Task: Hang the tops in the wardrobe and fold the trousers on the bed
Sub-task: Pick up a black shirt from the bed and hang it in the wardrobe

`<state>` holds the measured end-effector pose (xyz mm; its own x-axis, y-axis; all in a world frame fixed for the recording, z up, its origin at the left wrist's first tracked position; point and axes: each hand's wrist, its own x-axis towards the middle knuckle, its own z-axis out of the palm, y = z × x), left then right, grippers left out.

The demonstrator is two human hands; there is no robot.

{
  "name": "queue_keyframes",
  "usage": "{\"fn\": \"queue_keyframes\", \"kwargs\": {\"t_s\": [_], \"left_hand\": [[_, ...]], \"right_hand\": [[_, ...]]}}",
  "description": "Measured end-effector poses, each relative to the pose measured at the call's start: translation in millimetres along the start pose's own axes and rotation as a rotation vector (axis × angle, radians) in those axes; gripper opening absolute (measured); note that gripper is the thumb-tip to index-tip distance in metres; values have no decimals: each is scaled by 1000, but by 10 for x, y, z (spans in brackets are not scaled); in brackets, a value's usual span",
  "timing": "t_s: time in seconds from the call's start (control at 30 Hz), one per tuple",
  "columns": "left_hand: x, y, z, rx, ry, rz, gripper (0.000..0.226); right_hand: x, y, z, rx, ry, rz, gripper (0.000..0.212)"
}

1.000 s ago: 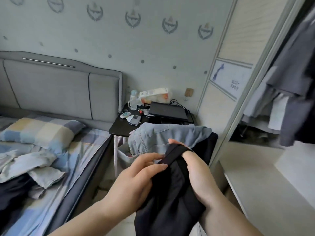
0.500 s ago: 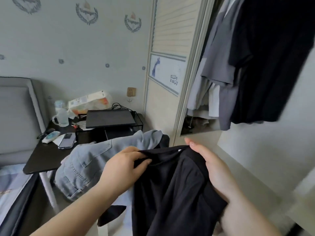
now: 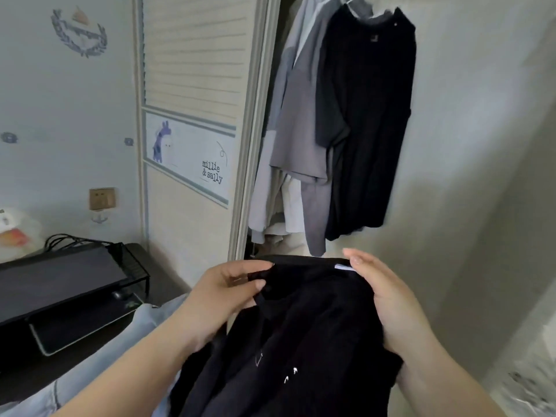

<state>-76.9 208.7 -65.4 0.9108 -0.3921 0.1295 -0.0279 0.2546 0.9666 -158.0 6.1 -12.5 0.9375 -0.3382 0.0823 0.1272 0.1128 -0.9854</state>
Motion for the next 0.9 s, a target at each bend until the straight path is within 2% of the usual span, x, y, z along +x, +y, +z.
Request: {"fn": "queue_keyframes", "kwargs": {"t_s": [0.07, 0.13, 0.3, 0.5, 0.7, 0.9], "left_hand": [[149, 38, 33, -246, -102, -39, 34], [318, 95, 70, -382, -196, -43, 39], [769, 188, 174, -495, -296, -31, 43], [1426, 422, 519, -445, -360, 62, 54], [1957, 580, 922, -459, -415, 158, 46], [2338, 637, 1229, -408, -466, 167, 52]], "right_hand": [[166, -1, -61, -12, 55, -21, 19], [346, 30, -116, 4, 91, -28, 18], [746, 100, -192, 80, 125, -21, 18], [1331, -26, -340, 82, 162, -108, 14], [1816, -268, -533, 36, 187, -314, 14], [2194, -429, -833, 11, 257, -347, 11]]}}
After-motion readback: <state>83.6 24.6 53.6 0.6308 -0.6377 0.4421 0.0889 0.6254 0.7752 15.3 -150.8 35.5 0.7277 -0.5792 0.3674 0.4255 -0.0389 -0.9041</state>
